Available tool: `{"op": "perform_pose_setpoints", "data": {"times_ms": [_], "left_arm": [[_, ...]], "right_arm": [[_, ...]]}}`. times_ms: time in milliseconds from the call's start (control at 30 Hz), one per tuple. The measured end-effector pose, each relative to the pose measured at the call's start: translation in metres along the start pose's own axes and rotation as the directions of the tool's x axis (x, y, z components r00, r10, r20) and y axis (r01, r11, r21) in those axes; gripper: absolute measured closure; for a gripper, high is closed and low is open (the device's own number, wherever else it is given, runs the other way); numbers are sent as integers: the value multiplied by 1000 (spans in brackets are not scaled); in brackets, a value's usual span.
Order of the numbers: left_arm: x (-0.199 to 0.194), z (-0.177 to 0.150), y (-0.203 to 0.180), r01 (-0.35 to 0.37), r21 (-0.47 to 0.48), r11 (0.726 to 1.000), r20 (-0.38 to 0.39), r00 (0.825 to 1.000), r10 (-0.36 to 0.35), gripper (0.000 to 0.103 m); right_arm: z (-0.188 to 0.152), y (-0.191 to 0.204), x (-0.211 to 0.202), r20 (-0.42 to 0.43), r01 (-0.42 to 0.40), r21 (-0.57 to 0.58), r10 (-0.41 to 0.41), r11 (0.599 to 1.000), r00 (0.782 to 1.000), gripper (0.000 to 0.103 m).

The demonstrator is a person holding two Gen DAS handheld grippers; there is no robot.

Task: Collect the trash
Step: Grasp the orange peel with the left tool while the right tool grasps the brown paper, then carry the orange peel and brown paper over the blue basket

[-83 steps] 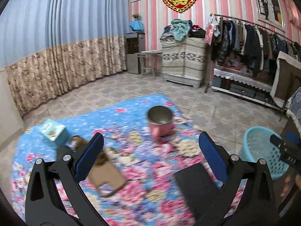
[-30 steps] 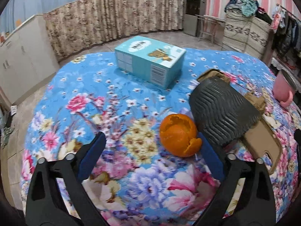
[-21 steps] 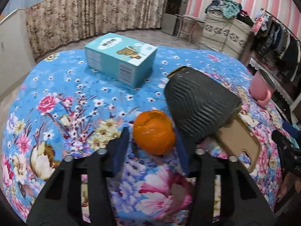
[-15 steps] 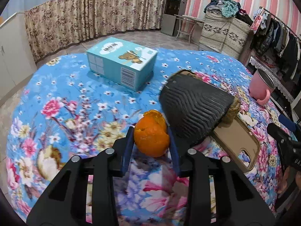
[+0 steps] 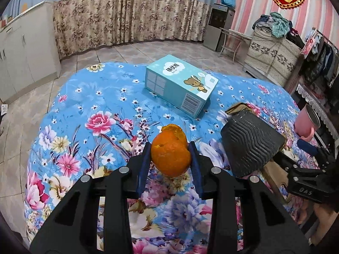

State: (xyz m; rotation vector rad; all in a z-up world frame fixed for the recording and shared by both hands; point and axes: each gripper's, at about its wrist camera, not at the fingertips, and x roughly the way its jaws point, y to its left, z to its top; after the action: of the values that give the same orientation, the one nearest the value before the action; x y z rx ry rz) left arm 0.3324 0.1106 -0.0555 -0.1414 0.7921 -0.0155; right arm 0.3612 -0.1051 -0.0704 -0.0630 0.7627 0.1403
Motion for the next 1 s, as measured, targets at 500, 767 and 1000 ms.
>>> {"op": "perform_pose_setpoints", "data": {"times_ms": [500, 767, 1000], "left_arm": [[-11, 1, -4, -30, 29, 999, 51, 998, 28, 69], [-13, -6, -22, -22, 69, 997, 56, 998, 18, 69], [-28, -23, -44, -19, 112, 994, 70, 997, 11, 69]], "right_arm": [[1, -15, -43, 80, -47, 33, 44, 998, 996, 56], [-42, -57, -99, 99, -24, 112, 13, 993, 995, 56], [-69, -95, -144, 140, 39, 154, -61, 987, 988, 56]]}}
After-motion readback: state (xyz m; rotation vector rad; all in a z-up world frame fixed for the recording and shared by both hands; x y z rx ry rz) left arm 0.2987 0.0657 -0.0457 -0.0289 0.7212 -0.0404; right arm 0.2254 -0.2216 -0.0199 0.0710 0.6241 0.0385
